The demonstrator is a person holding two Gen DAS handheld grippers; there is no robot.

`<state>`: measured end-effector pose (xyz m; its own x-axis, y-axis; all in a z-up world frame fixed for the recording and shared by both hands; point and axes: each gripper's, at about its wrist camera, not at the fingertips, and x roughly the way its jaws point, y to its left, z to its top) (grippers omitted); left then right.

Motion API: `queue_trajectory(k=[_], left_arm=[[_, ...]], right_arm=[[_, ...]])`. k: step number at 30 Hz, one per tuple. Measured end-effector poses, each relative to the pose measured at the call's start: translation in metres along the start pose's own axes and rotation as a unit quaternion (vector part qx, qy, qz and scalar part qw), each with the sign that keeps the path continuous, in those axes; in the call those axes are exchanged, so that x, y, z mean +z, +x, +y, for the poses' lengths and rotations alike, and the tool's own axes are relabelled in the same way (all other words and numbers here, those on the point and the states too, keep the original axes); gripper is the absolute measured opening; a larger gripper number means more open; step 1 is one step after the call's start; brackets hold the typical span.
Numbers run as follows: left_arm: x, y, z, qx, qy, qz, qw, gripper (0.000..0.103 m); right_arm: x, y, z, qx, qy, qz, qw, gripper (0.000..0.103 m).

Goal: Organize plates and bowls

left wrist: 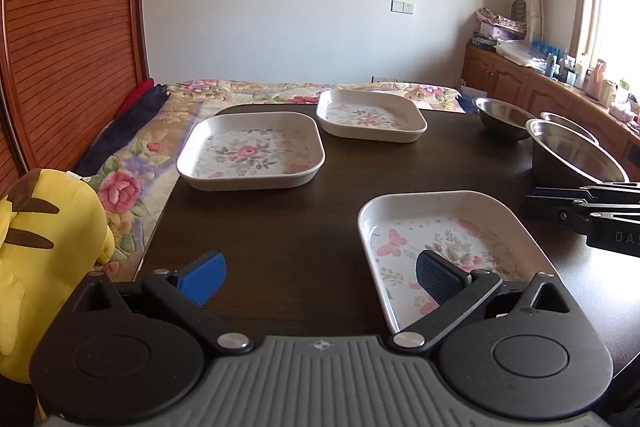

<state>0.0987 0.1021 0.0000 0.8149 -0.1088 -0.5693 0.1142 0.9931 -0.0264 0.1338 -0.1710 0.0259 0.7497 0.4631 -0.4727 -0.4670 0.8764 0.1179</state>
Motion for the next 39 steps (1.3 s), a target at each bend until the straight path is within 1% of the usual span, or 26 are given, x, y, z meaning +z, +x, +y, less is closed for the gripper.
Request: queue_trajectory(k=[9,12,15,20,24,31,35,39], left_arm=[[0.010,0.001,0.009,0.017,0.021,-0.004,0.9996,0.103],[0.014,0.001,0.015,0.019,0.022,-0.018,0.9994,0.103],[0.019,0.001,0.018,0.032,0.030,-0.031,0.9985,0.103],[0.032,0.007,0.027,0.055,0.043,-0.037,0.9969,0.103],[0.041,0.013,0.038,0.059,0.045,-0.042,0.9963,0.103],[0.055,0.027,0.056,0.052,0.040,-0.046,0.9968,0.103],[0.061,0.036,0.064,0.044,0.056,-0.049,0.9963,0.103],[0.071,0.047,0.080,0.018,0.036,-0.037,0.9985,0.103]], right_arm=[[0.006,0.005,0.007,0.004,-0.008,-0.002,1.000,0.022],[0.010,0.006,0.010,0.005,-0.013,-0.003,1.000,0.022],[0.015,0.009,0.013,0.007,-0.019,-0.004,1.000,0.022],[0.024,0.016,0.019,0.010,-0.030,-0.007,0.999,0.022],[0.032,0.024,0.027,0.014,-0.041,-0.007,0.999,0.022],[0.048,0.041,0.038,0.018,-0.059,-0.005,0.998,0.022],[0.061,0.053,0.042,0.021,-0.063,-0.001,0.998,0.022],[0.073,0.068,0.046,0.022,-0.068,0.002,0.997,0.022]])
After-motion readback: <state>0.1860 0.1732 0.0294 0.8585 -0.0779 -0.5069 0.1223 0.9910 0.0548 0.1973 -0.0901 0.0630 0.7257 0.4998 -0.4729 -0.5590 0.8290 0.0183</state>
